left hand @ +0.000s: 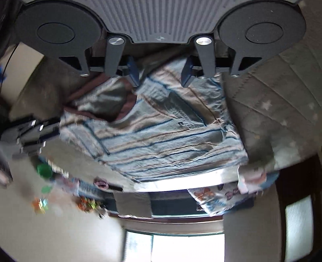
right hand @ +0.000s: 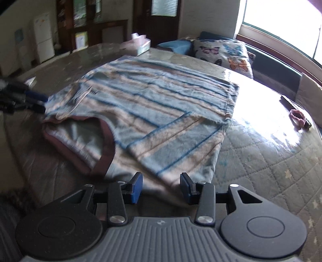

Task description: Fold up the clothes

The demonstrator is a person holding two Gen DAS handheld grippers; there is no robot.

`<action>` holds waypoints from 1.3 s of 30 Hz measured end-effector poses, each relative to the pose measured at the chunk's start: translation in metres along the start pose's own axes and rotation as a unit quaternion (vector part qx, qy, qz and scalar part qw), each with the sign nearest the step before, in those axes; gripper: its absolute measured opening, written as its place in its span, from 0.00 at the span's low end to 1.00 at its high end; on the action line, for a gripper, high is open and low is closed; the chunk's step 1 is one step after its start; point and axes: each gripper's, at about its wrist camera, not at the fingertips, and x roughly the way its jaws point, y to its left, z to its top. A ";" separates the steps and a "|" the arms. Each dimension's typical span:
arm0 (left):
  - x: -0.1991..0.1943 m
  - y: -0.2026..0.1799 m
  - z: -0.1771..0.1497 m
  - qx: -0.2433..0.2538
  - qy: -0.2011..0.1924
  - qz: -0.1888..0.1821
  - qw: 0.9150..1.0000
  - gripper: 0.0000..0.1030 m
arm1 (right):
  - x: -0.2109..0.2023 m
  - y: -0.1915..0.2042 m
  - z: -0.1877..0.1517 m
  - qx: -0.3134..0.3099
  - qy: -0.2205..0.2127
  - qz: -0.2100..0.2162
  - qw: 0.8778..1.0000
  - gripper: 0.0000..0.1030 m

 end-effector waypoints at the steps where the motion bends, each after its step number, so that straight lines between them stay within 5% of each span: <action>1: -0.001 -0.004 -0.003 0.020 0.002 0.005 1.000 0.54 | -0.003 0.002 -0.002 -0.011 0.003 0.001 1.000 0.42; 5: 0.005 -0.015 -0.012 0.085 0.013 0.026 0.996 0.55 | -0.006 0.008 -0.007 -0.053 0.007 -0.005 0.999 0.46; 14: 0.021 -0.020 -0.016 0.135 0.019 0.046 0.990 0.53 | 0.012 0.004 -0.001 -0.071 0.004 -0.005 0.997 0.44; 17: 0.024 -0.019 -0.013 0.144 0.020 0.052 0.988 0.43 | 0.015 0.000 0.002 -0.069 0.004 -0.008 0.998 0.32; 24: 0.026 -0.018 -0.012 0.166 0.021 0.051 0.985 0.43 | 0.018 -0.002 0.004 -0.078 0.006 -0.001 0.997 0.30; 28: 0.026 -0.015 -0.010 0.174 0.028 0.050 0.983 0.41 | 0.021 -0.004 0.007 -0.066 0.002 0.005 0.998 0.19; 33: 0.030 -0.013 -0.009 0.162 0.030 0.057 0.985 0.16 | 0.021 -0.005 0.007 -0.053 -0.005 0.005 0.999 0.09; 39: 0.014 -0.018 -0.003 0.142 -0.006 0.089 0.986 0.06 | 0.006 -0.001 0.008 -0.039 -0.037 -0.010 0.998 0.05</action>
